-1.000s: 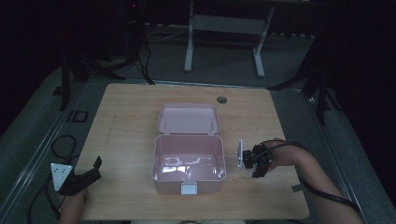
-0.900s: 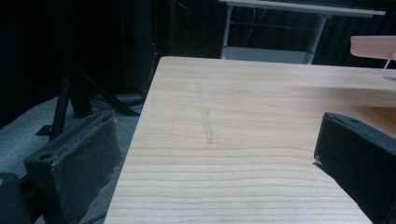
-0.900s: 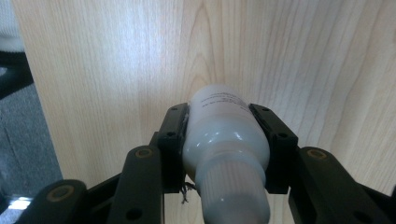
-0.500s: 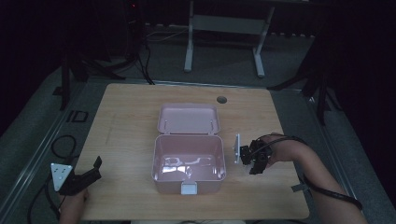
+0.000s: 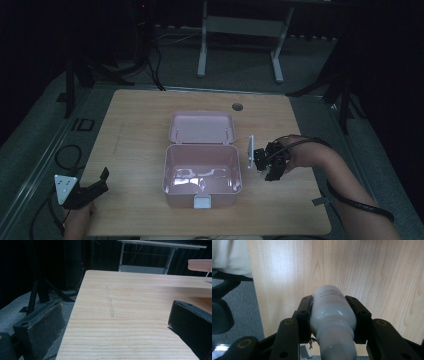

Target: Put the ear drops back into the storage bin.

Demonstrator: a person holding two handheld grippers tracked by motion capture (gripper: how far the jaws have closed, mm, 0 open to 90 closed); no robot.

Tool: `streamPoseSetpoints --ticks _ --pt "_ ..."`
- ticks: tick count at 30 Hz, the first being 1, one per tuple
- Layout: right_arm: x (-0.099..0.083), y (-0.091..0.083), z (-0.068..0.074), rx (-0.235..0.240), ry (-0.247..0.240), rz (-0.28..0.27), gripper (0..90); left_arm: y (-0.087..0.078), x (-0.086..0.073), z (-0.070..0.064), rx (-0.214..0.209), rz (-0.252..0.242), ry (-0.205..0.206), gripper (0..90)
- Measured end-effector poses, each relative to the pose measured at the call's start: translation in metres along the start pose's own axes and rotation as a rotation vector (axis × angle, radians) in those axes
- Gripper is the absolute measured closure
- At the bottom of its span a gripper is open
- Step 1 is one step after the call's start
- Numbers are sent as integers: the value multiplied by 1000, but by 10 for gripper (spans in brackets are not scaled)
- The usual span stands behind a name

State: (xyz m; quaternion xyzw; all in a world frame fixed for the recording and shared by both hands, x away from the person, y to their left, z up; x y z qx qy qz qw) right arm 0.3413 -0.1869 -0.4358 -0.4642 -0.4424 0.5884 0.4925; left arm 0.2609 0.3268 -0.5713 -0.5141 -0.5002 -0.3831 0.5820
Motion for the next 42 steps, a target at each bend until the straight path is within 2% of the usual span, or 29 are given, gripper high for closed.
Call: streamPoseSetpoints --ticks 11,12,16,17,19,32,42 --pt "16 -24 5 -15 -8 -6 597 0 0 0 0 1 1 5" --pt "22 -30 6 -17 -13 -9 597 0 0 0 -1 1 1 5" --pt "27 -34 7 -20 -21 -14 597 0 0 0 0 1 0 5" --pt "35 -37 9 -21 -39 -14 596 0 0 0 -1 0 2 5" --pt "40 -39 9 -22 -46 -9 597 0 0 0 -2 0 2 5" --pt "74 -43 9 -28 -112 -16 597 0 0 0 -3 1 1 5" --pt "97 -29 6 -6 -156 -17 597 0 0 0 -6 1 2 5"
Point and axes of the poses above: each handheld gripper's, and its own axes: y roughly forward along the jaws, x roughly out of its top, z roughly to its left, the point moved 4 cm from there along y, roughly forward along the jaws, and after that the axes turned 12 degrees about x, right-handed, at the moved point
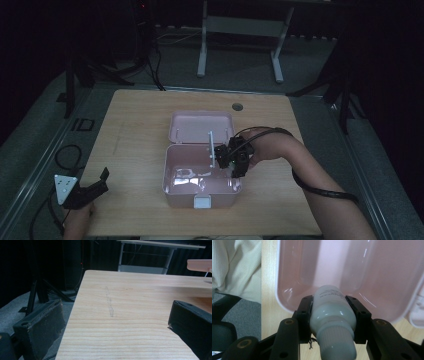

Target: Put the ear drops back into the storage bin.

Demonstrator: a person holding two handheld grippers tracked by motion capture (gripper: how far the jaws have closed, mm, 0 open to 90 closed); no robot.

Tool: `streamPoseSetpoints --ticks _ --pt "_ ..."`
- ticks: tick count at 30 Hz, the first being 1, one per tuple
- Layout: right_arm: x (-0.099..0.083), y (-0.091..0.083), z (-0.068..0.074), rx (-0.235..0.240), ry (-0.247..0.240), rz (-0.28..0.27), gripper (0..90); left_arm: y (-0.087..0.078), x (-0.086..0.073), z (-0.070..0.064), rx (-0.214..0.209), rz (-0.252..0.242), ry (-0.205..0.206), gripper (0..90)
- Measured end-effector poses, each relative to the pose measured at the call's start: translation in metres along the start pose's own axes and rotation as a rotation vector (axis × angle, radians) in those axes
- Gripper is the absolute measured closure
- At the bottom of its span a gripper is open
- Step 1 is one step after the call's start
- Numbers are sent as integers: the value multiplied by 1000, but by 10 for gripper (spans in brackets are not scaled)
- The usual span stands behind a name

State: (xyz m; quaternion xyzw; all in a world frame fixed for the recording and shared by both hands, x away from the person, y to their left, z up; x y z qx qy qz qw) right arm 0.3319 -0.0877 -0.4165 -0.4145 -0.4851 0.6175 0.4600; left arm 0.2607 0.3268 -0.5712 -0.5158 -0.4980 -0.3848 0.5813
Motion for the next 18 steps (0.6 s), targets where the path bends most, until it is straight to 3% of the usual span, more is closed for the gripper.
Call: streamPoseSetpoints --ticks 9,18 --pt "13 25 -6 42 -22 7 596 0 0 0 -1 0 1 5" --pt "22 51 -17 47 -38 40 597 0 0 0 -3 2 3 5"
Point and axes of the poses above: each handheld gripper's, and its own axes: y roughly forward along the jaws, x roughly out of its top, z roughly to its left, the point moved 4 cm from there along y, roughly forward along the jaws, and after that the axes turned 12 degrees about x, right-handed, at the moved point
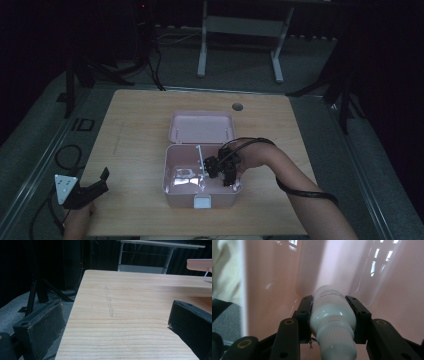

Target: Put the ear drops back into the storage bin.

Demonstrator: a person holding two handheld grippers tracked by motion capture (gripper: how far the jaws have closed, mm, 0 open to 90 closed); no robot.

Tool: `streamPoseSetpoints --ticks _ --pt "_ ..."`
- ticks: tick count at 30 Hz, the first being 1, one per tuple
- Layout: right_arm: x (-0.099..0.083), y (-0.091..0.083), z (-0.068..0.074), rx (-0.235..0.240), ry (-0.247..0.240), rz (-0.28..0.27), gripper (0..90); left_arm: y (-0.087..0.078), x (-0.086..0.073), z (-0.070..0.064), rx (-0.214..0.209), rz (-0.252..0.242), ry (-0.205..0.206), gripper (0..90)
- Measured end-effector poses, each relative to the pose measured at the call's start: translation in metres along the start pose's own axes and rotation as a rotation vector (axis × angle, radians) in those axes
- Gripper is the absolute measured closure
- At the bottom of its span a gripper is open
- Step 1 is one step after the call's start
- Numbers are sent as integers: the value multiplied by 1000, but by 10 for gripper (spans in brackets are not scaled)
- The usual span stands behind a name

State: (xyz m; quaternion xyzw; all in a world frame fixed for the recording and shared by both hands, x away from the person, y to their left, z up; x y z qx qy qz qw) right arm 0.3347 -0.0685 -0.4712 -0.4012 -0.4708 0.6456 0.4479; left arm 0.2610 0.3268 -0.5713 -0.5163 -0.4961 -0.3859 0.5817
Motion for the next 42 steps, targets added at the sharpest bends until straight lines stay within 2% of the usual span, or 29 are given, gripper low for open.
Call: streamPoseSetpoints --ticks 11,19,28,33,38,42 --pt "4 26 -15 6 -13 28 596 0 0 0 -4 1 1 5" --pt "7 42 -17 16 -19 53 596 0 0 0 -5 3 0 5" --pt "7 48 -18 17 -8 50 596 1 0 0 -5 5 1 5" --pt "8 53 -20 2 -8 77 595 1 0 -1 -6 7 2 5" --pt "10 55 -20 -23 6 76 595 1 0 -1 -8 7 2 5" --pt "10 56 -21 -19 10 84 593 1 0 -1 -8 7 3 5"
Point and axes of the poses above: each handheld gripper's, and its own axes: y roughly forward along the jaws, x roughly out of its top, z roughly to its left, the point moved 4 cm from there along y, roughly forward along the jaws, and after that the axes turned 12 degrees about x, right-handed, at the moved point
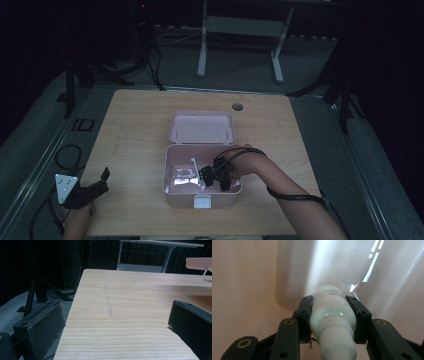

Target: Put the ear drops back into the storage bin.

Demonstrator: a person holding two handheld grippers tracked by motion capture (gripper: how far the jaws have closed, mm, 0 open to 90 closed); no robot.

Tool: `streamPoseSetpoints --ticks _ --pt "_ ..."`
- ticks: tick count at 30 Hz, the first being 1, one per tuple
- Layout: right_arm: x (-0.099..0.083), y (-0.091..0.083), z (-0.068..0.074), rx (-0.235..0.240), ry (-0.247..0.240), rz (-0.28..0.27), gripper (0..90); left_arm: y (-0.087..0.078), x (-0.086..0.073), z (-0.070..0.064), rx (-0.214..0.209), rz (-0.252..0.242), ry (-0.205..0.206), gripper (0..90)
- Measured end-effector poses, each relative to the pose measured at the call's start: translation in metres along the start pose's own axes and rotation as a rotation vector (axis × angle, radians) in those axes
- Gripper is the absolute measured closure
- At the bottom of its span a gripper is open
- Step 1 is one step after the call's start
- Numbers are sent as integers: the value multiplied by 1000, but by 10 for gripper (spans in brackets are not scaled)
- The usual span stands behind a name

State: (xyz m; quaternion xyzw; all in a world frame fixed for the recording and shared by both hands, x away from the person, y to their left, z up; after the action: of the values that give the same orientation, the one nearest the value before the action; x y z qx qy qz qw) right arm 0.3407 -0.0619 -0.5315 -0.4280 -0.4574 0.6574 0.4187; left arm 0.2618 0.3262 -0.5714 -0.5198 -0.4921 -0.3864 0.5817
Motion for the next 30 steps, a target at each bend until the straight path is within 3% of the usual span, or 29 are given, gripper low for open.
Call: streamPoseSetpoints --ticks 6,10,18,26,30 --pt "-1 1 -1 8 12 28 578 0 0 0 0 -2 -2 5" --pt "-2 -4 1 18 13 12 576 0 0 0 0 -2 -2 5" --pt "-11 -38 9 -20 14 -81 576 0 0 0 2 -1 -1 5" --pt "-21 -64 18 -51 13 -136 574 0 0 0 2 0 -2 5" --pt "-28 -79 22 -76 25 -194 514 0 0 0 3 0 -2 5"
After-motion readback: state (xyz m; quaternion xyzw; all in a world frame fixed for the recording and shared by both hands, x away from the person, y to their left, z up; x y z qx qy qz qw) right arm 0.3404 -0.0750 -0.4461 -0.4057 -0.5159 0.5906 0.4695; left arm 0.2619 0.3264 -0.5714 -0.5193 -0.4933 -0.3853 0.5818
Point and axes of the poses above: each handheld gripper's, and its own axes: y roughly forward along the jaws, x roughly out of its top, z roughly to its left, the point moved 4 cm from there along y, roughly forward along the jaws, and after that the axes turned 12 degrees about x, right-handed, at the moved point
